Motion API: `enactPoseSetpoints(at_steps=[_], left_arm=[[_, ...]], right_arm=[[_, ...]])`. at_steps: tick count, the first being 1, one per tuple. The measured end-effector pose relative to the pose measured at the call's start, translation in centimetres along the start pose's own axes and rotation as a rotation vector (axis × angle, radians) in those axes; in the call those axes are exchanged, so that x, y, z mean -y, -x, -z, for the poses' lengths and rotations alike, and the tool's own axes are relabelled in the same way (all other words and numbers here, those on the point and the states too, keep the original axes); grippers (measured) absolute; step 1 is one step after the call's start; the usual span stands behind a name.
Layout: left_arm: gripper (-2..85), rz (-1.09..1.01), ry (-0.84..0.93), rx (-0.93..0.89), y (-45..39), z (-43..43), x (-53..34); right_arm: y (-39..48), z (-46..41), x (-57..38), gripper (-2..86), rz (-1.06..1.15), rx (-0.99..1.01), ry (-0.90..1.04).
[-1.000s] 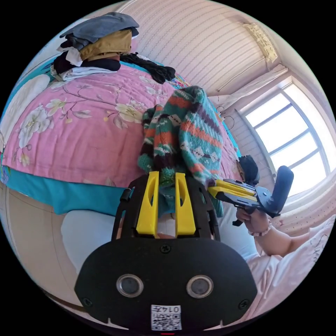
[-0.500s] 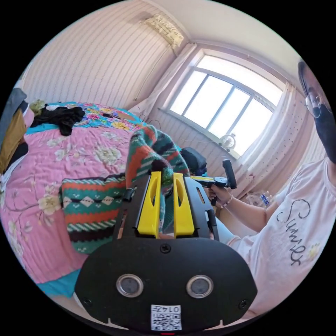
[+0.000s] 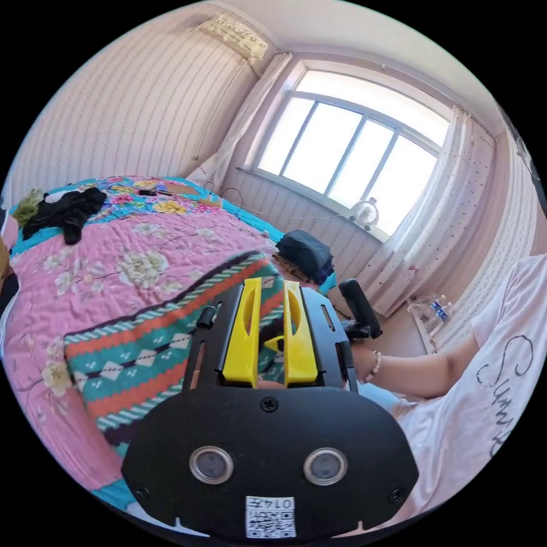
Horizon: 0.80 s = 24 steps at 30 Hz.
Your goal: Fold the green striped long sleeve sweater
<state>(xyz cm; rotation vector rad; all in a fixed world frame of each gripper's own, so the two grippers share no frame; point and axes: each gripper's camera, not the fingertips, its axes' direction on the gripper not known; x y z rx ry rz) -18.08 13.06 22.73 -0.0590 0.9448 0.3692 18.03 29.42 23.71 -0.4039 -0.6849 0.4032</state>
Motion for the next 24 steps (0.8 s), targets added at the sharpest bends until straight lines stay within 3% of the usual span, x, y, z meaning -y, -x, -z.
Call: enactPoseSetpoints(at_steps=[2, 7, 13, 16, 20, 24], left_arm=[[10.7, 0.145, 0.058, 0.233, 3.7, 3.0, -3.3], [12.5, 0.419, 0.095, 0.414, 9.7, 6.5, -8.8], [12.3, 0.623, 0.184, 0.234, 12.8, 2.8, -9.9], [6.8, 0.583, 0.178, 0.273, 12.5, 2.2, -8.8], [1.3, 0.569, 0.095, 0.047, 13.0, 3.1, -7.6], [-0.5, 0.513, 0.011, 0.034, 12.6, 4.1, -5.4]], right_arm=[[-2.1, 1.0, -0.5, 4.5, -0.019, 0.024, 0.006], [-4.5, 2.7, -0.8, 4.9, -0.013, 0.031, 0.012], [-6.3, 3.9, 0.3, 3.9, -0.041, 0.055, 0.033], [-6.1, 5.0, 1.1, 3.1, 0.014, 0.068, 0.029], [-6.4, 7.2, 3.4, 2.0, 0.07, 0.145, -0.011], [-7.0, 9.4, 7.0, 1.4, 0.115, 0.269, -0.083]])
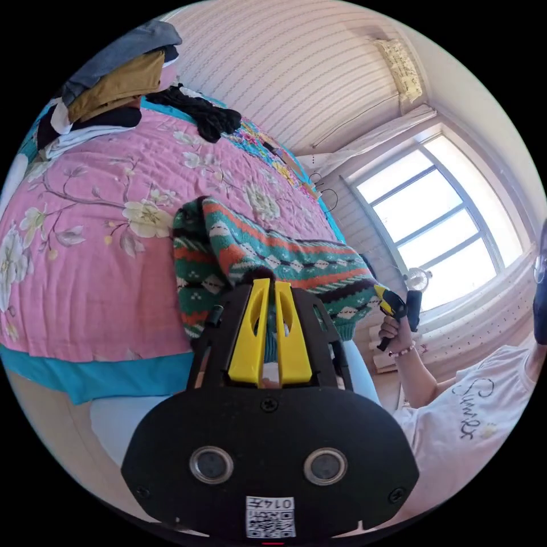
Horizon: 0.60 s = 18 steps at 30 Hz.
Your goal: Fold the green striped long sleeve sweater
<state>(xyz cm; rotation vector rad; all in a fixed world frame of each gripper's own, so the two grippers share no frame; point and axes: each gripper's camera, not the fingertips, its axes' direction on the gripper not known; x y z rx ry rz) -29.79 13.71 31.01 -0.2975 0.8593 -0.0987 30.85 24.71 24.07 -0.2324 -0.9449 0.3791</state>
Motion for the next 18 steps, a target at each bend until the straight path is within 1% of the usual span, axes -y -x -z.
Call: enactPoseSetpoints(at_steps=[2, 5, 7, 10, 12, 13, 14, 15, 16, 17, 18], left_arm=[[-0.8, -0.01, -0.119, -0.037, -0.5, 1.1, 2.2], [-1.0, -0.024, -0.234, -0.054, -0.7, 1.7, 6.6], [-1.0, -0.038, -0.271, -0.066, -1.0, 1.3, 9.6], [-1.0, -0.093, -0.26, -0.083, -1.6, -0.7, 14.8], [-1.0, -0.104, -0.268, -0.044, -1.5, -2.3, 17.9], [-1.0, -0.109, -0.282, -0.012, -1.1, -3.7, 19.9], [-1.0, -0.113, -0.303, 0.046, -0.6, -5.3, 21.9], [-1.0, -0.109, -0.307, 0.092, -0.2, -6.2, 22.7], [-1.0, -0.065, -0.299, 0.186, 0.5, -8.0, 24.1], [-1.0, -0.028, -0.278, 0.276, 1.2, -9.8, 25.1], [-1.0, -0.014, -0.255, 0.319, 1.6, -10.6, 25.4]], right_arm=[[-0.2, 1.0, 3.8, 1.1, 0.055, 0.036, -0.031], [-1.0, 1.8, 9.7, 0.7, 0.102, 0.02, -0.067], [-2.3, 1.9, 13.6, 0.6, 0.062, 0.033, -0.102], [-5.3, 1.1, 19.9, 0.5, -0.024, 0.048, -0.135], [-7.0, -0.1, 23.5, 0.6, -0.055, 0.006, -0.12], [-8.4, -1.2, 25.7, 0.7, -0.105, -0.017, -0.108], [-10.5, -2.4, 27.5, 0.9, -0.215, -0.007, -0.121], [-11.6, -3.0, 28.2, 0.9, -0.274, 0.007, -0.133], [-14.0, -4.8, 29.6, 1.3, -0.375, 0.022, -0.134], [-16.3, -6.8, 30.8, 1.8, -0.431, -0.018, -0.096], [-17.4, -7.7, 31.1, 2.1, -0.465, -0.058, -0.073]])
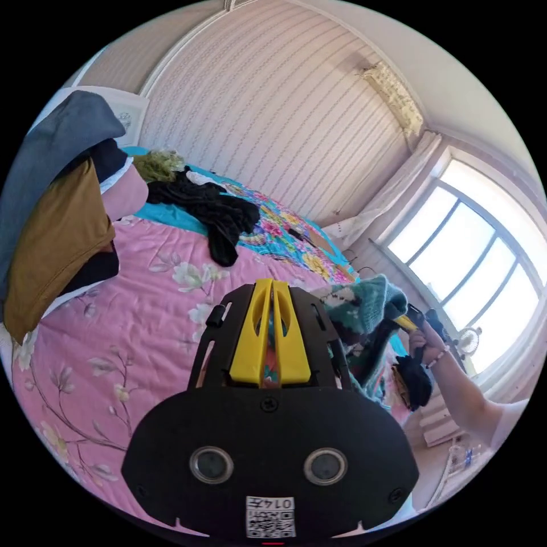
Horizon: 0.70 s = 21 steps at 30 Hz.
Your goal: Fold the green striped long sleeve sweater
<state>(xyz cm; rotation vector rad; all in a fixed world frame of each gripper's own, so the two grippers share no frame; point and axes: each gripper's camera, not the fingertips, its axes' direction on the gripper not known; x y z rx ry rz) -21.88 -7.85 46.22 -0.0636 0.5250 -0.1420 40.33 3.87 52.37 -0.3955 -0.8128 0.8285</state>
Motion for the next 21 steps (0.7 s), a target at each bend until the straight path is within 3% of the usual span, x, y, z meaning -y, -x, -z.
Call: enactPoseSetpoints(at_steps=[3, 5, 8, 11, 13, 17, 21], left_arm=[[-1.0, -0.07, 0.112, 0.08, -1.0, -2.8, -1.2], [-0.9, -0.198, 0.201, 0.011, -3.2, -3.5, -3.8], [-0.8, -0.446, 0.359, -0.034, -8.0, -4.4, -9.6], [0.1, -0.601, 0.437, -0.137, -13.0, -5.2, -14.7], [2.0, -0.629, 0.439, -0.174, -15.3, -5.6, -16.3], [8.1, -0.614, 0.467, -0.245, -18.3, -6.9, -18.0], [10.7, -0.696, 0.48, -0.17, -19.8, -8.1, -20.0]], right_arm=[[-3.9, -2.7, 0.4, 3.7, -0.167, -0.095, 0.041], [-4.6, -3.0, -1.6, 4.1, -0.002, 0.05, 0.091], [-4.4, -0.5, -7.0, 2.6, 0.252, 0.07, 0.077], [-5.6, 3.3, -13.2, 1.8, 0.316, -0.021, -0.033], [-6.5, 5.2, -15.9, 2.4, 0.299, -0.101, -0.083], [-6.6, 7.2, -20.0, 5.3, 0.285, -0.205, -0.002], [-5.3, 6.9, -23.3, 7.1, 0.345, -0.373, 0.024]])
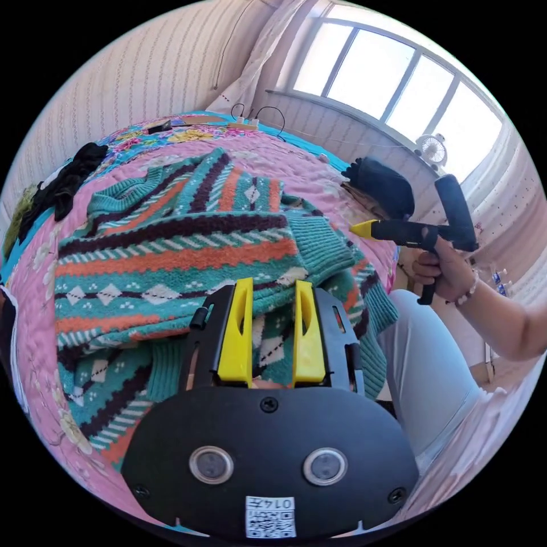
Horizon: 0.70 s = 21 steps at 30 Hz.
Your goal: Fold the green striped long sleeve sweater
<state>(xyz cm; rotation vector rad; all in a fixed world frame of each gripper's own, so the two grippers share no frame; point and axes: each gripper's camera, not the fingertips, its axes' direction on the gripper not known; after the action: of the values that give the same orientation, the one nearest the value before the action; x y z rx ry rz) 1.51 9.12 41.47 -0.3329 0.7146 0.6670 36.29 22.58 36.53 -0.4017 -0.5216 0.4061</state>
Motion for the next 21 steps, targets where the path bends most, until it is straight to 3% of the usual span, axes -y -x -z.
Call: enactPoseSetpoints(at_steps=[6, 9, 12, 21], left_arm=[[7.2, 0.056, 0.03, 0.042, 1.4, -0.9, -0.5], [1.1, 0.149, 0.004, -0.078, 4.0, 0.0, -1.5], [-0.4, 0.222, -0.123, -0.143, 6.0, 3.1, -3.5], [-0.9, 0.568, -0.576, -0.103, 16.2, 17.0, -15.4]], right_arm=[[2.7, -2.1, -1.9, 7.3, 0.02, -0.005, 0.068], [3.7, -2.4, -1.8, 7.2, 0.016, 0.006, 0.064], [4.7, -2.4, -1.2, 7.1, 0.035, -0.014, 0.061], [7.1, -3.3, -0.3, 8.5, 0.07, -0.17, 0.075]])
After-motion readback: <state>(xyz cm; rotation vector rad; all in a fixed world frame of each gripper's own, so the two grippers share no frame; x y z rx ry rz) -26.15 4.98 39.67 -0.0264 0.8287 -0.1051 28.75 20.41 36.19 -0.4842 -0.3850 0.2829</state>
